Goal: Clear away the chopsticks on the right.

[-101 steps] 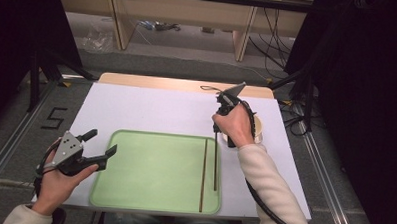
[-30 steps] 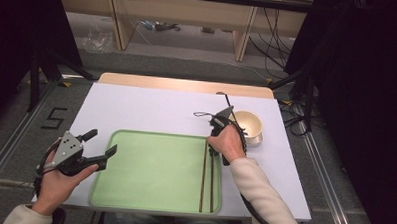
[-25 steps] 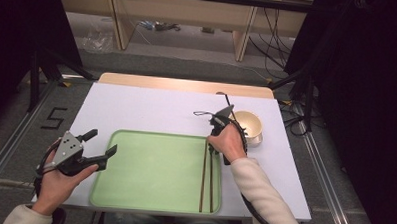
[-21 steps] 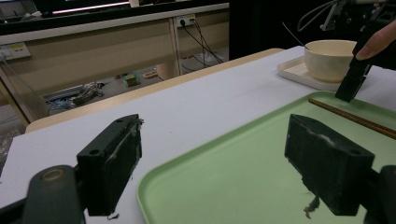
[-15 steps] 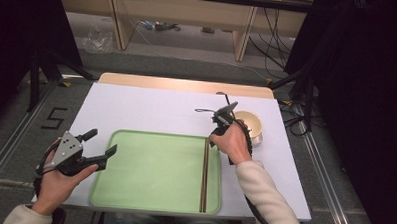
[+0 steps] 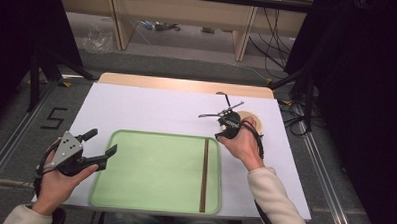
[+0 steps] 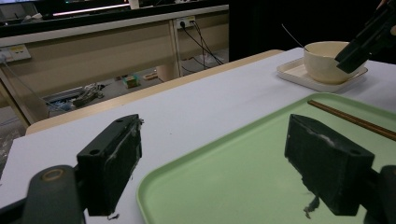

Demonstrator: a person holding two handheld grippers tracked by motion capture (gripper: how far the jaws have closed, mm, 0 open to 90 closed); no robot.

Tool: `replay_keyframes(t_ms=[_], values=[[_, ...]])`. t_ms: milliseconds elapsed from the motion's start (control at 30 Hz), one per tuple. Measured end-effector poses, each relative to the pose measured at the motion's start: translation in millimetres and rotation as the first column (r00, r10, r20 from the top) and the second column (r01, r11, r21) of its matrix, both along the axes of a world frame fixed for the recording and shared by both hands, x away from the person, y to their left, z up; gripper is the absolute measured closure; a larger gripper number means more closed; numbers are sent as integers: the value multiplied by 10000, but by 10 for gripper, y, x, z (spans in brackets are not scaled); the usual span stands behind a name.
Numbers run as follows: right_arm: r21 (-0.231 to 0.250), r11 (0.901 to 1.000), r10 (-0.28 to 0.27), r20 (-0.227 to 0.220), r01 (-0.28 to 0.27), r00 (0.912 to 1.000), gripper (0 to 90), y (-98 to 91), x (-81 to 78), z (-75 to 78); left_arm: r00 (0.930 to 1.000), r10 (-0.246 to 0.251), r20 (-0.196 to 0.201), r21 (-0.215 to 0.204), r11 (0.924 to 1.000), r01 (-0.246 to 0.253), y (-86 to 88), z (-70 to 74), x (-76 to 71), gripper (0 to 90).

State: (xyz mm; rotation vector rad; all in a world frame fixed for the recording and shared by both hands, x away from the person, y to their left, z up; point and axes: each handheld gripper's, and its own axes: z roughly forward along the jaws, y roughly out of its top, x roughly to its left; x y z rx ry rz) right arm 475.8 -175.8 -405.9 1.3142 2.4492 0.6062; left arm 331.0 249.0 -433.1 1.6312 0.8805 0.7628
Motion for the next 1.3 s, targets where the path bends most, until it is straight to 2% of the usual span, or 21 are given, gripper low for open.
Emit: replay_keyframes(t_ms=[100, 133, 200, 233, 333, 367, 433, 467, 667, 733, 800, 867, 967, 1000, 1067, 1100, 1133, 1167, 1200, 1233, 1300], values=[[-260, 9993, 269, 153, -265, 9995, 579, 3, -16, 23, 10000, -14, 28, 61, 10000, 14, 4, 3, -1, 185], [-585, 9950, 843, 528, -812, 9950, 555, -7, -7, 32, 10000, -15, 23, 61, 10000, 15, 5, 4, 0, 185], [-655, 9941, 904, 538, -869, 9944, 550, -5, -11, 36, 10000, 8, -28, -43, 10000, -8, 0, -1, 0, 185], [-846, 9901, 1181, 742, -1118, 9902, 535, -12, -5, 44, 10000, 3, -20, -20, 10000, -3, 1, -1, 0, 185], [-874, 9884, 1306, 719, -1241, 9888, 532, -15, 0, 48, 10000, 7, -24, -29, 10000, -7, 1, 0, -1, 185], [-986, 9859, 1446, 923, -1354, 9852, 533, -29, 17, 47, 10000, 8, -27, -25, 10000, -8, 2, 0, -1, 185], [-990, 9870, 1362, 925, -1270, 9864, 533, -43, 29, 53, 10000, 11, -24, -21, 10000, -11, 2, -1, -1, 185], [-1018, 9867, 1377, 1135, -1264, 9839, 536, -73, 51, 65, 10000, 5, -30, -38, 10000, -5, 1, -1, 0, 185], [-867, 9880, 1404, 1640, -1275, 9764, 539, -172, 124, 115, 10000, -19, 18, 51, 10000, 19, -3, 4, 6, 185], [-727, 9906, 1286, 2076, -1158, 9697, 541, -214, 151, 146, 10000, 2, -28, 5, 10000, -2, -11, 3, 15, 185], [-707, 9916, 1211, 2188, -1081, 9682, 544, -225, 156, 159, 10000, 24, -60, -59, 10000, -24, -16, 1, 17, 185], [-690, 9924, 1163, 2514, -1020, 9609, 541, -254, 174, 166, 10000, 8, -15, 46, 10000, -8, -16, 9, 21, 185], [-446, 9955, 922, 2730, -831, 9576, 530, -292, 182, 175, 10000, -8, -28, -49, 10000, 7, -31, 11, 26, 185], [-394, 9959, 891, 2920, -811, 9523, 521, -326, 190, 181, 10000, -27, -18, -18, 10000, 27, -34, 14, 25, 185], [-375, 9958, 907, 2955, -834, 9510, 516, -340, 191, 191, 10000, -75, 10, 22, 10000, 75, -33, 15, 21, 185], [-240, 9961, 875, 3351, -844, 9381, 511, -369, 178, 226, 10000, -86, 21, 5, 10000, 86, -31, 14, 20, 185], [-278, 9938, 1103, 3576, -1075, 9273, 503, -390, 182, 255, 10000, -77, 36, -11, 10000, 77, -27, 15, 17, 185], [-278, 9938, 1103, 3576, -1075, 9273, 503, -390, 182, 255, 9999, -85, 73, 8, 10000, 85, -20, 17, 13, 185], [-305, 9928, 1190, 3838, -1162, 9157, 493, -406, 180, 278, 9999, -88, 80, -56, 9999, 89, -20, 18, 5, 186], [114, 9960, 771, 3960, -889, 9150, 462, -415, 136, 336, 9999, -104, 120, -37, 9999, 104, -15, 16, 0, 186], [131, 9960, 760, 4025, -888, 9122, 458, -421, 133, 350, 9999, -111, 114, -58, 9999, 111, -14, 14, -5, 186]])
